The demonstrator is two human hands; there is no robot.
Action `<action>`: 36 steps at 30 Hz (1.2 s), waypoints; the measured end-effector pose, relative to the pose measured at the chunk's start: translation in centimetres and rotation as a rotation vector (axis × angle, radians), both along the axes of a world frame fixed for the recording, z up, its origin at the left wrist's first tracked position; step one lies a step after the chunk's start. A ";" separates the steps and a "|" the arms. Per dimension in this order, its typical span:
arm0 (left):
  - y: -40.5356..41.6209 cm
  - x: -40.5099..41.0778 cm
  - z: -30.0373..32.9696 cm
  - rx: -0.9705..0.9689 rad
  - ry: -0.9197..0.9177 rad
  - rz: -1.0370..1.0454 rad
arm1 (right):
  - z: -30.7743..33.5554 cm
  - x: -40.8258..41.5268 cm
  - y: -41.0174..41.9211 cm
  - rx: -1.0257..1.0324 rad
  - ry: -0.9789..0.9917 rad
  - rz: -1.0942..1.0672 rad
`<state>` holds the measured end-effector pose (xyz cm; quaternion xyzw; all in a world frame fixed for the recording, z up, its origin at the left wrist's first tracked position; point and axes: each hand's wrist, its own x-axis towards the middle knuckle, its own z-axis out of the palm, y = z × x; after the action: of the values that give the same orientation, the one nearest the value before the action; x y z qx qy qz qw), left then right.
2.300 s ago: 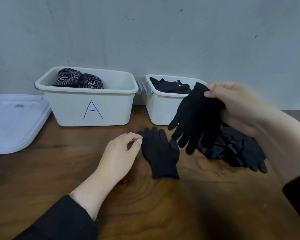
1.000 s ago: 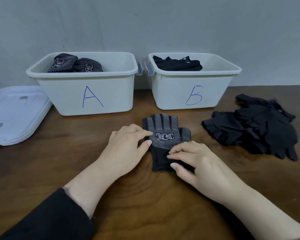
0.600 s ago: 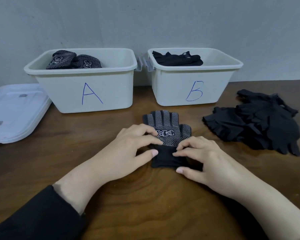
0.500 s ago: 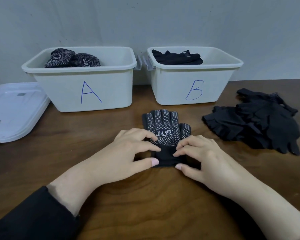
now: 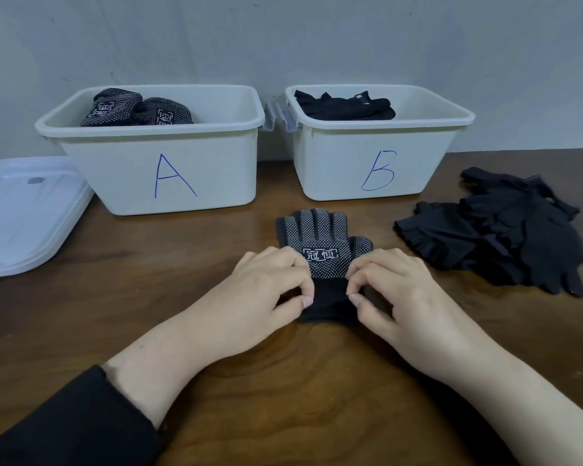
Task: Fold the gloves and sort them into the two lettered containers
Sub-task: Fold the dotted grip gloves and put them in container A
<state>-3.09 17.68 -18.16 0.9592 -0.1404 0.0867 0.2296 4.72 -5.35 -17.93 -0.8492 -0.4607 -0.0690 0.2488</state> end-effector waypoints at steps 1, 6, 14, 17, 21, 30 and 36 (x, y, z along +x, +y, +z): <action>0.0 -0.1 0.1 -0.020 -0.015 0.002 | 0.1 -0.1 0.0 -0.001 -0.004 0.011; 1.0 -0.1 -0.2 0.049 0.012 -0.044 | -0.5 0.2 -0.3 -0.145 0.071 0.114; 0.6 0.0 -0.2 0.088 0.041 -0.025 | -1.1 -0.3 0.5 -0.113 -0.097 -0.001; 0.3 0.0 -0.3 0.116 0.034 -0.019 | -1.1 -0.7 1.0 -0.064 -0.093 -0.025; 0.1 -0.1 -0.1 0.106 -0.021 -0.033 | -0.5 -0.8 0.5 -0.046 0.026 0.021; -0.2 -0.1 0.1 -0.185 -0.009 0.106 | -0.4 -0.5 0.4 -0.017 0.248 -0.057; 0.0 0.5 -0.1 -0.324 0.099 0.192 | -0.8 0.5 1.2 0.187 0.379 -0.143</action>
<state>-2.60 17.70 -18.30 0.9218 -0.0213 0.0826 0.3783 5.23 -4.14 -18.73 -0.8507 -0.3360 0.0317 0.4031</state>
